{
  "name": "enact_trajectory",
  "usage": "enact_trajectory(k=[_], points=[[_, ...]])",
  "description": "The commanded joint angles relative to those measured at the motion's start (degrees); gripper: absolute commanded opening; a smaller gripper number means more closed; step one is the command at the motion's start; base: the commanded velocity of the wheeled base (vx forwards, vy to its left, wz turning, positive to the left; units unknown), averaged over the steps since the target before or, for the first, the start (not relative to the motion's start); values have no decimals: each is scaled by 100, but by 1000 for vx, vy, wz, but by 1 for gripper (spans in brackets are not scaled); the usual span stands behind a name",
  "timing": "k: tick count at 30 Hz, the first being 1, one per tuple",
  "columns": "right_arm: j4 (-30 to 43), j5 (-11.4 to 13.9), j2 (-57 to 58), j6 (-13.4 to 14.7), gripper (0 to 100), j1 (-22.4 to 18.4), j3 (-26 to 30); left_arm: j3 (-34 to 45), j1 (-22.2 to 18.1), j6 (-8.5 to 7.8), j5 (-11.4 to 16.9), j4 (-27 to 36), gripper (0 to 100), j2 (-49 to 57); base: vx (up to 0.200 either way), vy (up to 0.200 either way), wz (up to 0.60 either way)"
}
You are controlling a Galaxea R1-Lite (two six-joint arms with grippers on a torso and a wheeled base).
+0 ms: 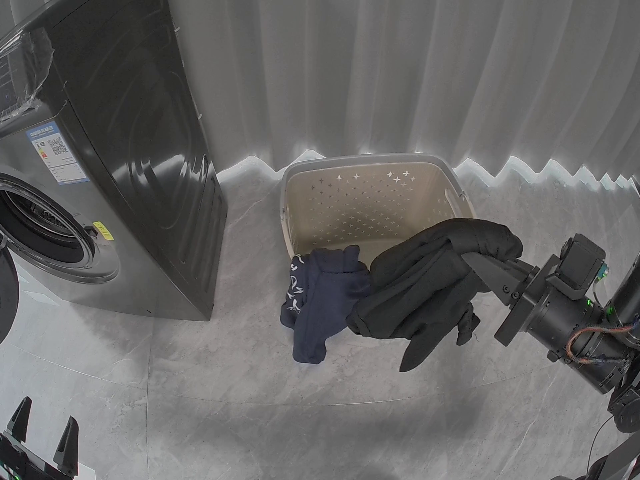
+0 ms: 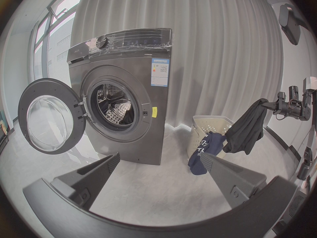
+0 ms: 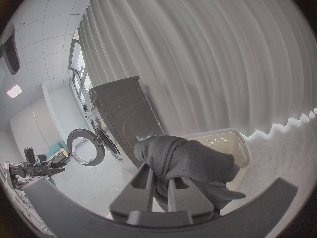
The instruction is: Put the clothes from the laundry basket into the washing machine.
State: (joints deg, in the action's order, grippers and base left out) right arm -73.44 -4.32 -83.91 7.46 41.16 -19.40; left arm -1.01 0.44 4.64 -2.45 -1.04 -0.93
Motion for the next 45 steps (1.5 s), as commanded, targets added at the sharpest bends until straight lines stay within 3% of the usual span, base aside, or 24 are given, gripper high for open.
enact_trajectory(k=[1,45], points=[[-74,1,-99,1,0,7,-20,84,0,1,-1,-2,100,93,0,200,0],[-180,-8,-56,1,0,-90,-73,84,0,1,-1,-2,100,93,0,200,0]])
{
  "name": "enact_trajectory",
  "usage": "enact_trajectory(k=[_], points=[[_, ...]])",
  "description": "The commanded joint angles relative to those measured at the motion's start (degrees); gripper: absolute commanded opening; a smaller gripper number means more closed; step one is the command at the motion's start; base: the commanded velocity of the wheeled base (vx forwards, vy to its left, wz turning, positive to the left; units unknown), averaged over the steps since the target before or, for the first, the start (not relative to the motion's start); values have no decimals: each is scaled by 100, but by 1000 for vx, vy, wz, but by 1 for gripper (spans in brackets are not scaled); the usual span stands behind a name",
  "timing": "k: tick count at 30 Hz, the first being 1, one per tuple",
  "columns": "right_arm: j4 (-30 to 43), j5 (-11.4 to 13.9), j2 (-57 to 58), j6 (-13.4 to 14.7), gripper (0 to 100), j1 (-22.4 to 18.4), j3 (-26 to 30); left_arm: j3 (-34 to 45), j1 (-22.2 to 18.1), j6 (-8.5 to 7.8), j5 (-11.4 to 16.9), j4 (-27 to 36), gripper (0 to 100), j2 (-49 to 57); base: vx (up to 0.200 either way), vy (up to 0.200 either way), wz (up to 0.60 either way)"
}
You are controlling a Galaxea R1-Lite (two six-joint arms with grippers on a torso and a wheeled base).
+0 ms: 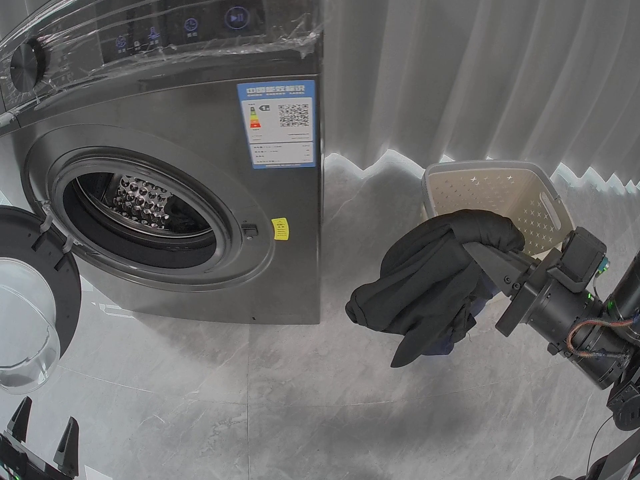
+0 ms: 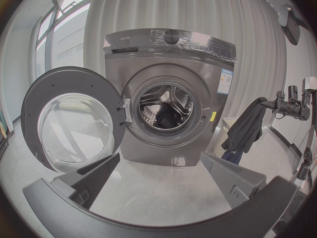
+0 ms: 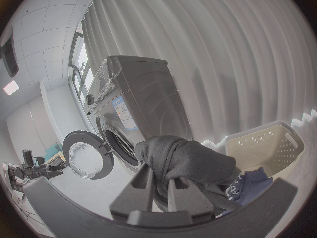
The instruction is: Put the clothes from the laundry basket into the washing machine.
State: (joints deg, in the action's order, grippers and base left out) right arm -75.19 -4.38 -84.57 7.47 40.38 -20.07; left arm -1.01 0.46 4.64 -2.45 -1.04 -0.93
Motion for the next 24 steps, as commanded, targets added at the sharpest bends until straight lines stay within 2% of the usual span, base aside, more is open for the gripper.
enact_trajectory(k=[1,4,10,24], points=[[-4,-11,10,9,0,-12,-15,84,-2,1,-1,-2,100,93,0,200,0],[-4,-11,10,9,0,-30,-6,84,-2,1,-1,-2,100,93,0,200,0],[-4,-11,28,9,0,-39,-15,84,-2,1,-1,-2,100,93,0,0,0],[5,-2,37,9,0,-109,-24,84,-2,1,-1,-2,100,93,-200,0,0]])
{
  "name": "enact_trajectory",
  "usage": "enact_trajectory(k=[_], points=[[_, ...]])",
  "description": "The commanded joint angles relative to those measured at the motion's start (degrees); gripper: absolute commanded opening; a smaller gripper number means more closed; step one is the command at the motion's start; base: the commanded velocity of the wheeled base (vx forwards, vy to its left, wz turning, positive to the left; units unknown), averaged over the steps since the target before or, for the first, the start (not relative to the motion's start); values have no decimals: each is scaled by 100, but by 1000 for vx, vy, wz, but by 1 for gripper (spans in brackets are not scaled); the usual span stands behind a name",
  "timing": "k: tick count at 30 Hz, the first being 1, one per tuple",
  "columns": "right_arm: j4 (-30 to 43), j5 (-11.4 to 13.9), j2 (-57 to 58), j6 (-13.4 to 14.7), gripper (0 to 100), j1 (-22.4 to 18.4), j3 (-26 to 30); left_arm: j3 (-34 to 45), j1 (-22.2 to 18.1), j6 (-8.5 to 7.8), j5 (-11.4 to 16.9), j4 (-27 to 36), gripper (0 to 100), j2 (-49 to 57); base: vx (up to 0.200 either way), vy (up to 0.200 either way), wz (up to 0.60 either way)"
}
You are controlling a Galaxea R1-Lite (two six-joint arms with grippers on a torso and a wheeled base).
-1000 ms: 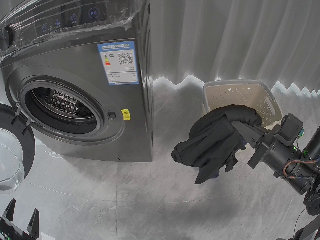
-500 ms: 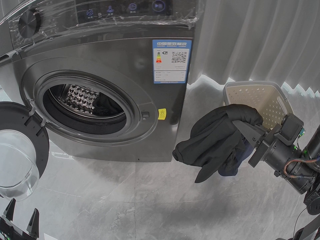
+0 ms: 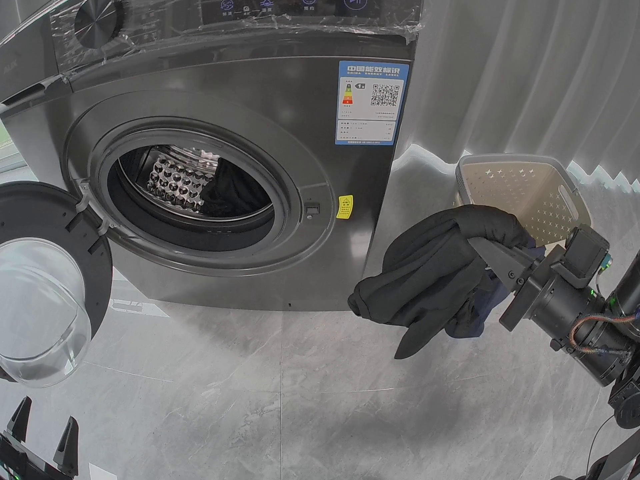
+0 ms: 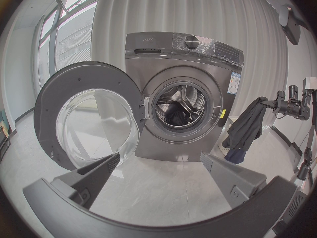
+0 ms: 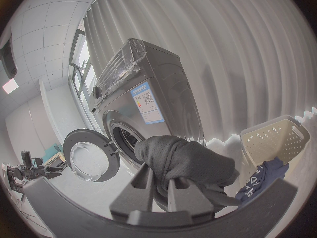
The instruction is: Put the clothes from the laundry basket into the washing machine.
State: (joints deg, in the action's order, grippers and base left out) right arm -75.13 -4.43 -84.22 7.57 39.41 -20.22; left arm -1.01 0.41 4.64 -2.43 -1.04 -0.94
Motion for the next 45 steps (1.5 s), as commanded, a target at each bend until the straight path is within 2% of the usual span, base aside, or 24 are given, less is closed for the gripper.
enact_trajectory(k=[1,7,28,34,42,45], points=[[-2,3,3,-1,0,-4,1,84,2,1,-4,-2,100,94,-200,0,0],[7,3,3,-1,0,-13,10,84,2,1,-4,-2,100,94,0,0,0],[7,3,38,-1,0,-118,10,84,2,1,-4,-2,100,94,0,200,0],[7,3,3,-1,0,-109,27,84,2,1,-4,-2,100,94,0,0,0],[7,-6,3,-1,0,-118,19,84,2,1,-4,-2,100,94,-200,0,0],[7,3,3,-1,0,-118,27,84,2,1,-4,-2,100,94,0,0,0]])
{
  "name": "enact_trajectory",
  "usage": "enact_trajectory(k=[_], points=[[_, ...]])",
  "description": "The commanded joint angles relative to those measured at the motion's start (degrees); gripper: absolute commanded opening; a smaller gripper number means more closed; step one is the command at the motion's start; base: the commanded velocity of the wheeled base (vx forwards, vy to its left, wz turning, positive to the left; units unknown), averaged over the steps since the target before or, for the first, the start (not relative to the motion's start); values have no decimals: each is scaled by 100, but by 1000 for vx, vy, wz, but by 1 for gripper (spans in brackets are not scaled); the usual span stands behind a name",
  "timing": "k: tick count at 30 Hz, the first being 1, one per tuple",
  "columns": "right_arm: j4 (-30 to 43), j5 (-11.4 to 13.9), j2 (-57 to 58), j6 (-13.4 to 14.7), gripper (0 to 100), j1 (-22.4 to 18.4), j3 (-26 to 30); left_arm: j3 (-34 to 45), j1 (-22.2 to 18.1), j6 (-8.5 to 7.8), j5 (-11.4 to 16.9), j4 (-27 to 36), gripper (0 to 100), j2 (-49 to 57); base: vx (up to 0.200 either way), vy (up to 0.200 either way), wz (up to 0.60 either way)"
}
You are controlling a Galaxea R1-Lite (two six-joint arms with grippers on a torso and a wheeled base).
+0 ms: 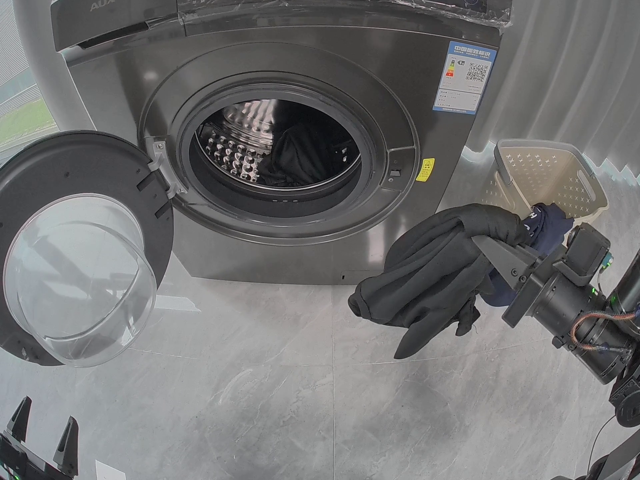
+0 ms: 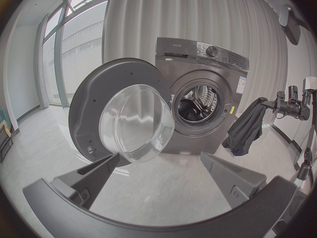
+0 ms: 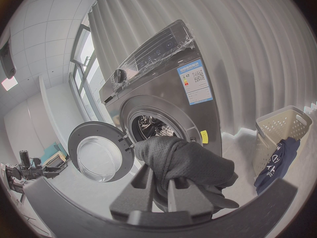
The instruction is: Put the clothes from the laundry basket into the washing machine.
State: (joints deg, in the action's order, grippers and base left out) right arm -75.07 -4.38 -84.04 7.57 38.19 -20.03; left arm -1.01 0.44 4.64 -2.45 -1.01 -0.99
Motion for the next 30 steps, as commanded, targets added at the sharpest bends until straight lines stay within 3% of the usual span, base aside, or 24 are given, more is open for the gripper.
enact_trajectory(k=[1,4,19,30], points=[[1,7,-16,-1,0,4,-1,84,0,1,-1,-4,100,99,0,0,0],[1,7,-33,-1,0,-5,-10,84,0,1,-1,-4,100,99,0,0,0],[1,-2,-16,-1,0,-5,25,84,0,1,-1,-4,100,99,0,200,0],[1,-2,-60,16,0,22,34,84,0,-7,-10,-4,100,99,0,0,0]])
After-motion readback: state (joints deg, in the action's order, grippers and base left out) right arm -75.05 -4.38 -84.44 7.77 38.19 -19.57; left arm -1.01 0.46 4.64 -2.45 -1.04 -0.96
